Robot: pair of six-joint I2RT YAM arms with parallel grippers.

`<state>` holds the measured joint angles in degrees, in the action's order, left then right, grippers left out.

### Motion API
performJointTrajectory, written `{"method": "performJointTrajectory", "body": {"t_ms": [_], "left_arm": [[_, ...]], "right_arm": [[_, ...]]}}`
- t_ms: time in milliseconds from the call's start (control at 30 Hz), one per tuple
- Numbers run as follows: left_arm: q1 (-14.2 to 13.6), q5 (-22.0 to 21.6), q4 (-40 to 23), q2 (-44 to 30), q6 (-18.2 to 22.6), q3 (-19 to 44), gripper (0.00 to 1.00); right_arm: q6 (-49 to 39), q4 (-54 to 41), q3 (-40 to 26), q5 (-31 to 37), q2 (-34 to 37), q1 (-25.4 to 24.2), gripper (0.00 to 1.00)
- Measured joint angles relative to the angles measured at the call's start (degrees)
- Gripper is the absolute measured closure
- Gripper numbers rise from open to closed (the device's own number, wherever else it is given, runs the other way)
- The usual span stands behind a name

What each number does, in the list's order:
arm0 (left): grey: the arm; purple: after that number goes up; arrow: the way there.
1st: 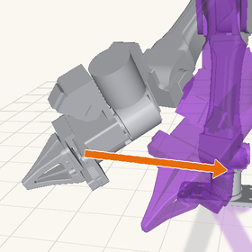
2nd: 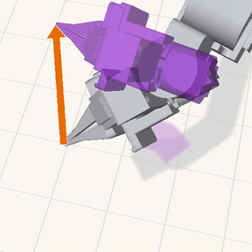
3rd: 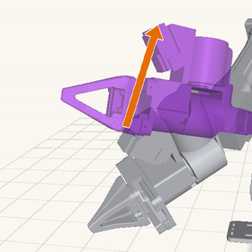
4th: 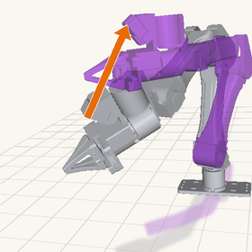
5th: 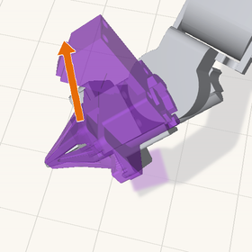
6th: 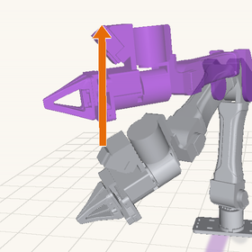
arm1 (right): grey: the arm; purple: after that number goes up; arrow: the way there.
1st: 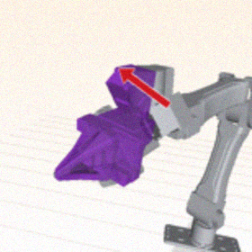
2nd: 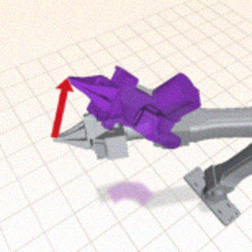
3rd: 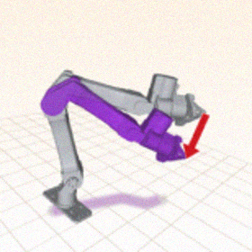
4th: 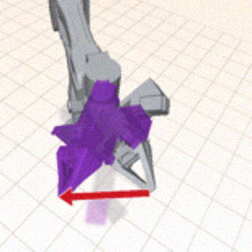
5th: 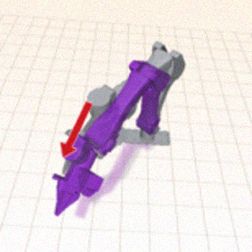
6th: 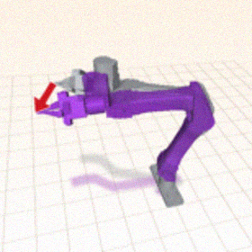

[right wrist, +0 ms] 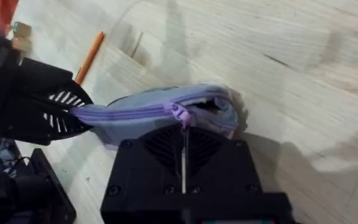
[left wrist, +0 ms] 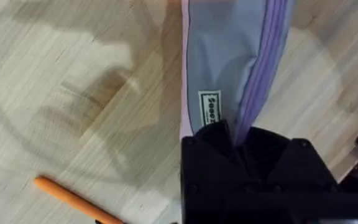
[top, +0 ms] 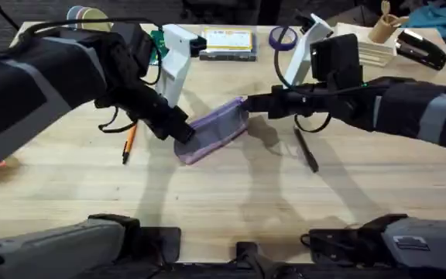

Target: Unzip the bag, pick up the pens from the table one at a time and place them inside, then zip the bag closed.

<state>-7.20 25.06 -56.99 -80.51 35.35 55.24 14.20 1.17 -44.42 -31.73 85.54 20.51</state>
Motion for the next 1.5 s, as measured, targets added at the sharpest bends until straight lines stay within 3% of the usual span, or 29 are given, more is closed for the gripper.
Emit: {"method": "performJointTrajectory", "body": {"t_ms": [267,633,900,1000,1100,1233,1367,1500], "left_arm": [[0.0,-0.1,0.0,0.0,0.0,0.0,0.957],[0.0,-0.1,0.0,0.0,0.0,0.0,0.958],[0.0,-0.1,0.0,0.0,0.0,0.0,0.958],[0.0,-0.1,0.0,0.0,0.0,0.0,0.958],[0.0,-0.1,0.0,0.0,0.0,0.0,0.958],[0.0,-0.1,0.0,0.0,0.0,0.0,0.958],[0.0,-0.2,0.2,0.0,0.0,0.0,0.958],[0.0,-0.2,0.2,0.0,0.0,0.0,0.958]], "right_arm": [[0.0,-0.3,0.0,-1.8,-3.9,1.2,0.971],[-0.5,0.0,-0.2,-3.1,-6.0,11.4,0.971],[-1.3,-0.1,-0.2,-2.4,-6.8,11.2,0.966],[-3.4,-0.6,-0.3,-0.7,-8.1,11.2,0.667],[-6.0,-3.2,-0.4,2.2,-10.0,11.2,0.488],[-9.9,-7.8,-0.4,7.5,-12.3,11.2,0.030],[-13.6,-10.9,-0.4,14.9,-13.3,11.1,0.005],[-14.6,-11.0,-0.4,16.8,-13.3,10.2,0.005]]}}
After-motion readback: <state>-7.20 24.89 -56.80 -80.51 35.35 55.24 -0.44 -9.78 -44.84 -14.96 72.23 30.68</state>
